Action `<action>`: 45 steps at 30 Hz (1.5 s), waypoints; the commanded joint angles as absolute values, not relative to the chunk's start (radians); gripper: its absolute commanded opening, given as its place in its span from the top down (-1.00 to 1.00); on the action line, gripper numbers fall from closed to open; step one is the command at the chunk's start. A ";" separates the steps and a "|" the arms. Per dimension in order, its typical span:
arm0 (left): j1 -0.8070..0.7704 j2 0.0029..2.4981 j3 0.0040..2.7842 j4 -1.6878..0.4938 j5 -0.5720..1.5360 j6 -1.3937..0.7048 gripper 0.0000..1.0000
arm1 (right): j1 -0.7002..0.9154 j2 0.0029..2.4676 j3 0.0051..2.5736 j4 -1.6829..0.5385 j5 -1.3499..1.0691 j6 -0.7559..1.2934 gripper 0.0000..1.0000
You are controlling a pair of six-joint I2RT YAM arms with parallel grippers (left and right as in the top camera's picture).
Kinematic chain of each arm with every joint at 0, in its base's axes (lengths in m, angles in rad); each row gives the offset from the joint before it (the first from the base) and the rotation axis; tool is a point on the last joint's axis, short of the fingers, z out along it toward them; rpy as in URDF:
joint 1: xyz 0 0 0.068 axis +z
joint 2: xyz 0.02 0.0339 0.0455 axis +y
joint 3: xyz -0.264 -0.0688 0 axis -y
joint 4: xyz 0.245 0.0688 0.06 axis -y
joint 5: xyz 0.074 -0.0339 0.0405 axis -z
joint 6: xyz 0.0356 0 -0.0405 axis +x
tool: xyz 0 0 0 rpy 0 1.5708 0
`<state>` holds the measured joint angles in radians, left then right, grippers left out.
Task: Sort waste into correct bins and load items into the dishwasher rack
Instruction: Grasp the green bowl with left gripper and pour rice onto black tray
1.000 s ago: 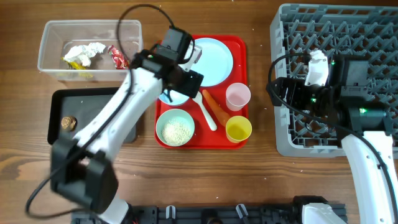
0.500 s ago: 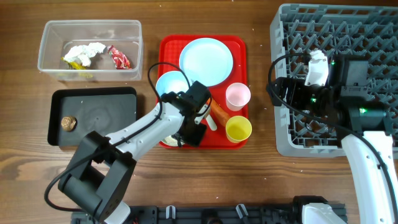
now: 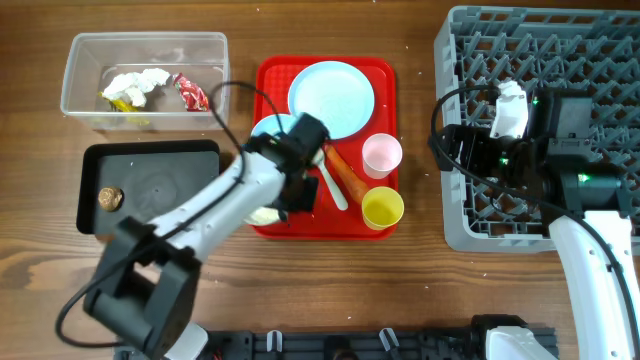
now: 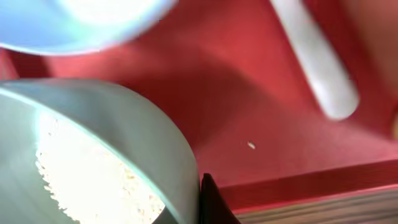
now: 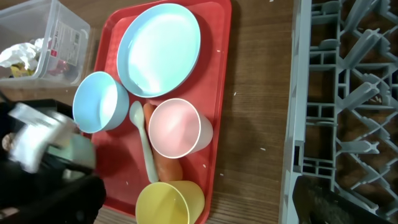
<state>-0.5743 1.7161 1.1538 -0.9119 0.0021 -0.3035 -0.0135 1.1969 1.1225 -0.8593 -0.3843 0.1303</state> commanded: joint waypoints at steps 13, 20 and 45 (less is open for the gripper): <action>0.369 1.546 1.025 -0.815 0.785 0.064 0.92 | -0.009 1.202 1.137 -0.853 -0.385 0.133 -0.99; 0.583 1.720 0.967 -0.776 1.246 0.290 0.92 | -0.009 1.202 1.137 -0.856 -0.385 0.134 -0.99; 0.657 1.771 0.967 -0.790 1.577 0.251 0.92 | -0.009 1.202 1.137 -0.874 -0.381 0.130 -0.99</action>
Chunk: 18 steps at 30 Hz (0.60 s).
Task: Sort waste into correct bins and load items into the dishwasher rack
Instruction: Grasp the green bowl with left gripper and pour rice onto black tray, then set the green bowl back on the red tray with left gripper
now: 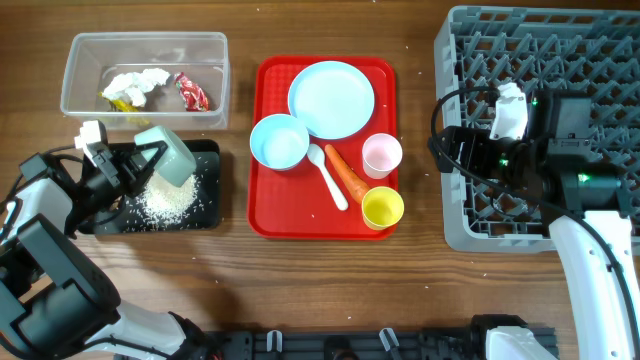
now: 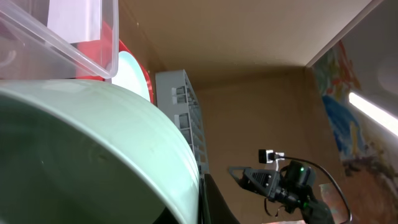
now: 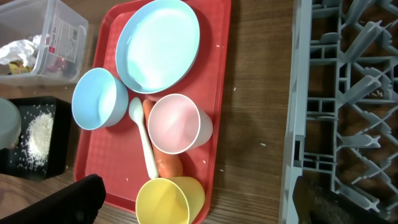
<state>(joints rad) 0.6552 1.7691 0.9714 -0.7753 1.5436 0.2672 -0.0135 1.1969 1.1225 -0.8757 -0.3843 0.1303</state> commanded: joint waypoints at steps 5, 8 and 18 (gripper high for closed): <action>0.453 1.475 1.000 -0.773 1.434 0.302 0.92 | -0.009 1.202 1.137 -0.860 -0.355 0.131 -0.99; 0.159 1.309 1.010 -0.770 0.931 0.157 0.92 | -0.009 1.202 1.137 -0.857 -0.355 0.131 -0.99; -0.627 1.688 1.008 -0.754 0.002 -0.015 0.92 | -0.009 1.203 1.137 -0.867 -0.355 0.133 -0.99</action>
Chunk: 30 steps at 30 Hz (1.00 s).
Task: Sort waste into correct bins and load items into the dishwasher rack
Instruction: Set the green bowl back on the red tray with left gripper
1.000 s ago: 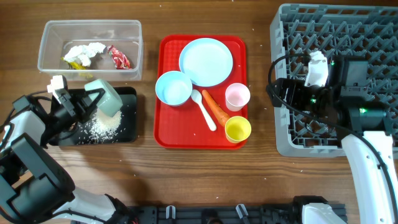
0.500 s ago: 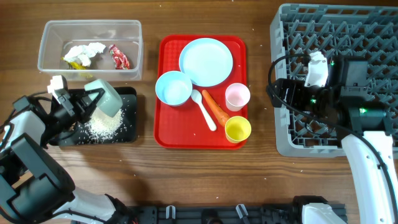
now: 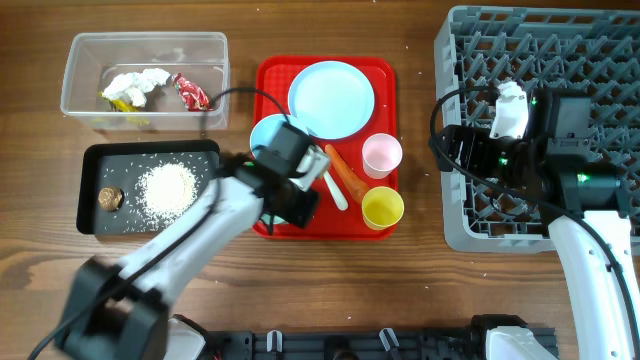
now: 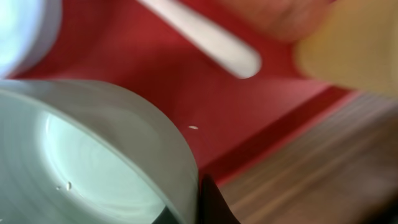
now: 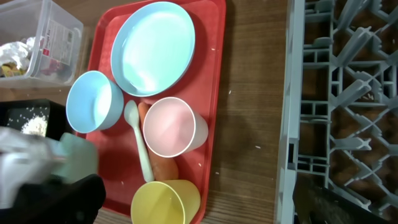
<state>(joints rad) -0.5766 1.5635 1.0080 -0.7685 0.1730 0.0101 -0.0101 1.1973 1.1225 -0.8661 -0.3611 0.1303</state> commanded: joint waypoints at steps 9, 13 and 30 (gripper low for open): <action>-0.638 1.811 1.072 -0.772 -0.030 -0.065 -0.49 | -0.009 1.203 1.137 -0.875 -0.355 0.131 -0.99; -0.637 1.791 1.309 -0.810 0.022 -0.141 -0.58 | -0.009 1.205 1.137 -0.876 -0.355 0.131 -0.99; -0.638 2.032 1.317 -0.513 0.194 -0.776 -0.11 | -0.009 1.205 1.137 -0.877 -0.336 0.130 -0.99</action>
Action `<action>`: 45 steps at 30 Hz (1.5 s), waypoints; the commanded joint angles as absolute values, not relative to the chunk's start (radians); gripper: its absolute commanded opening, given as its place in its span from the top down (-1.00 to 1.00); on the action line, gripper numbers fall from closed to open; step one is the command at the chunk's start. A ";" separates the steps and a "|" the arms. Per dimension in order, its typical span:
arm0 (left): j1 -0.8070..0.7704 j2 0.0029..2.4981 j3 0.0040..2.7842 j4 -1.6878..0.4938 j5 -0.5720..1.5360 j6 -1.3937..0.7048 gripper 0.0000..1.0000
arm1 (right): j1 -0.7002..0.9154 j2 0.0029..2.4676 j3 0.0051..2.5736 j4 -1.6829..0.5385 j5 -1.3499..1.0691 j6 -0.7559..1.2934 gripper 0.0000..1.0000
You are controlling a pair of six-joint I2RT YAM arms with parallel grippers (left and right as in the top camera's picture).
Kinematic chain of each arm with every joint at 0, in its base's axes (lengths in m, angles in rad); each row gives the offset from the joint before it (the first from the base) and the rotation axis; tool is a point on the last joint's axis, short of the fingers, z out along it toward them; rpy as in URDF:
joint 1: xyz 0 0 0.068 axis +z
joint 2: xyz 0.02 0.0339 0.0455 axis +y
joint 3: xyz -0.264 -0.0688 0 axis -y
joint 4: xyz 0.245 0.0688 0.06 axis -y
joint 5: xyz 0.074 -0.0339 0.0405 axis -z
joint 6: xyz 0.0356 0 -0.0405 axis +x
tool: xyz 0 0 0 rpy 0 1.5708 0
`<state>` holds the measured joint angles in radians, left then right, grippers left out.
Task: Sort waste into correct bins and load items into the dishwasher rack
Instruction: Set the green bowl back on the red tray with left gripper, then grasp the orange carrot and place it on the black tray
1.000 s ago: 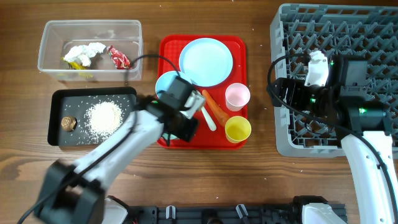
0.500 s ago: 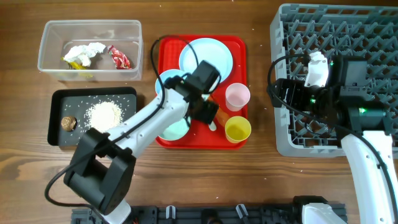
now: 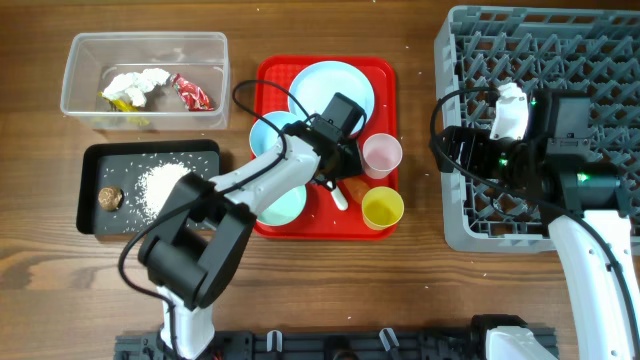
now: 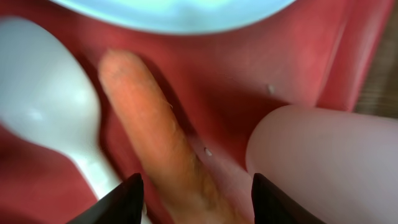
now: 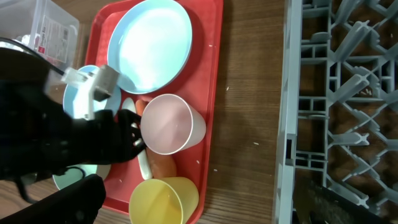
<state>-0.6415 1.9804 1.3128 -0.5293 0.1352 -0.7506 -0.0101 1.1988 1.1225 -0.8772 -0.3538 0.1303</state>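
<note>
My left gripper [image 4: 199, 205] is open low over the red tray [image 3: 268, 72], its fingers [image 4: 124, 202] on either side of an orange carrot [image 4: 163, 152]. Beside the carrot lie a white spoon [image 4: 46, 115] and a pink cup [image 4: 323, 162]. An empty pale green bowl [image 3: 283, 207] sits at the tray's front left. Also on the tray are a blue bowl [image 3: 268, 135], a blue plate [image 3: 320, 85] and a yellow cup [image 3: 383, 207]. My right gripper [image 5: 199, 196] hangs open and empty by the left edge of the grey dishwasher rack [image 3: 540, 60].
A black tray [image 3: 200, 150] left of the red tray holds a heap of rice [image 3: 160, 185] and a small brown item [image 3: 110, 198]. Behind it a clear bin [image 3: 145, 42] holds wrappers. My left arm [image 3: 250, 180] crosses the red tray's left side.
My left gripper has let go of the green bowl, which now rests on the tray's front left. The gripper has moved right and stands open over the carrot. The right arm is still.
My left gripper held the green bowl with rice in it at the red tray's front left. Then the bowl was tipped over the black tray with rice lying there. Then it was back over the red tray, empty. Now it sits on the tray, released.
</note>
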 commanded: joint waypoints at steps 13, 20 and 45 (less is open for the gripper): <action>-0.624 2.025 1.317 -0.558 0.221 -0.745 0.92 | -0.009 1.205 1.137 -0.877 -0.328 0.130 -0.99; -0.533 1.849 1.391 -0.707 0.216 -0.605 0.92 | -0.009 1.205 1.137 -0.877 -0.329 0.130 -0.99; 0.291 1.610 1.048 -0.865 -0.020 -0.611 0.88 | -0.009 1.205 1.137 -0.879 -0.329 0.131 -1.00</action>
<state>0.2855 1.6192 1.1000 -0.9100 -0.0418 -0.5884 -0.0101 1.2007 1.1225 -0.8791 -0.3386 0.1303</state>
